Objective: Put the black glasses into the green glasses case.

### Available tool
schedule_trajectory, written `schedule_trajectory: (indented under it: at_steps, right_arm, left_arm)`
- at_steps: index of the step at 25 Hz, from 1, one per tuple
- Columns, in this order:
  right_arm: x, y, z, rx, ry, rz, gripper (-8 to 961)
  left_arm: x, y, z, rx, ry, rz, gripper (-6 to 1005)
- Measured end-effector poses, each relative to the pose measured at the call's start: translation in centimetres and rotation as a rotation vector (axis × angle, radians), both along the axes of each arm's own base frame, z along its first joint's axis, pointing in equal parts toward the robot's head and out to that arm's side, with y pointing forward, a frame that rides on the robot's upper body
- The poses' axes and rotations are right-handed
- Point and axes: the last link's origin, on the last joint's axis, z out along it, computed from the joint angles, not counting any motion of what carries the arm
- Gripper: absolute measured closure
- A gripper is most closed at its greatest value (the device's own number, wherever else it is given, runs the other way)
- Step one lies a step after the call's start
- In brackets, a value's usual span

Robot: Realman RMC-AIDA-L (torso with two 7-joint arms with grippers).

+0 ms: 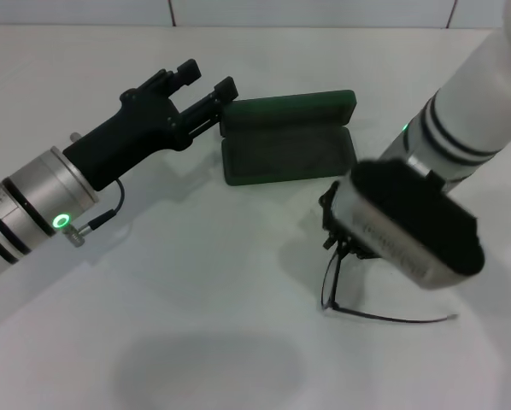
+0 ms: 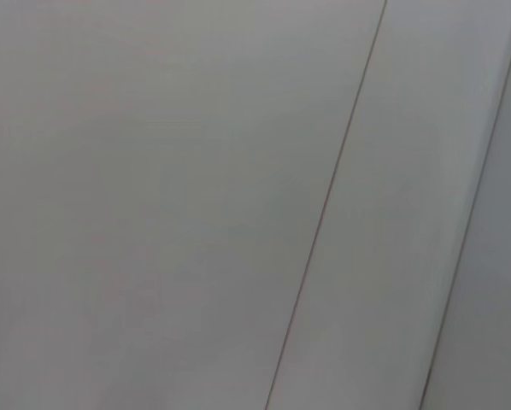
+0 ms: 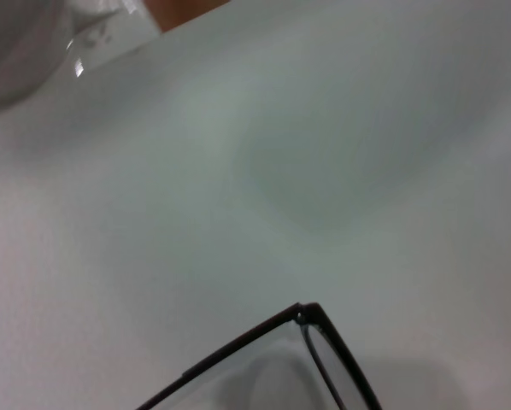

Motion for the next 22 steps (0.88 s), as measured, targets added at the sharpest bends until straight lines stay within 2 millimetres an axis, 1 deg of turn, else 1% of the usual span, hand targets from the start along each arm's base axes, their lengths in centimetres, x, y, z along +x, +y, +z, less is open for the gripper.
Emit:
schedule_trajectory:
  at_steps: [2, 3, 6, 8, 10, 12, 14, 16, 18, 19, 22]
  right_arm:
    - [0.1, 0.5, 1.3, 0.015, 0.028, -0.08, 838]
    - [0.1, 0.7, 1.9, 0.021, 0.044, -0.115, 839]
    - [0.3, 1.3, 4.5, 0.042, 0.138, -0.262, 840]
    - [0.6, 1.8, 6.7, 0.064, 0.246, -0.37, 842]
    - [1.4, 1.9, 8.9, 0.084, 0.374, -0.472, 843]
    - [2.4, 1.8, 10.4, 0.105, 0.481, -0.543, 844]
    - [4.2, 1.5, 12.0, 0.146, 0.635, -0.637, 845]
    - [5.7, 1.2, 13.2, 0.177, 0.784, -0.723, 845]
    - [7.4, 1.0, 13.9, 0.198, 0.939, -0.839, 845]
    - [7.9, 1.0, 13.9, 0.2, 0.977, -0.876, 845]
    - [10.0, 1.3, 13.9, 0.211, 1.119, -1.063, 845]
  left_arm:
    - [0.1, 0.1, 0.0, -0.002, -0.001, -0.004, 261]
    - [0.2, 0.1, 0.0, -0.003, -0.002, -0.007, 261]
    - [0.7, 0.1, 0.0, -0.018, -0.024, -0.028, 260]
    - [1.2, -0.2, 0.2, -0.035, -0.045, -0.062, 260]
    - [1.8, -0.5, 0.5, -0.052, -0.069, -0.108, 260]
    - [2.3, -1.1, 1.0, -0.062, -0.094, -0.169, 260]
    - [2.8, -1.6, 1.5, -0.07, -0.111, -0.227, 263]
    - [3.5, -2.2, 2.2, -0.096, -0.127, -0.315, 267]
    - [4.2, -2.6, 2.6, -0.129, -0.137, -0.39, 270]
    - [4.7, -2.8, 2.8, -0.15, -0.14, -0.431, 272]
    - [6.0, -2.8, 2.5, -0.227, -0.124, -0.526, 274]
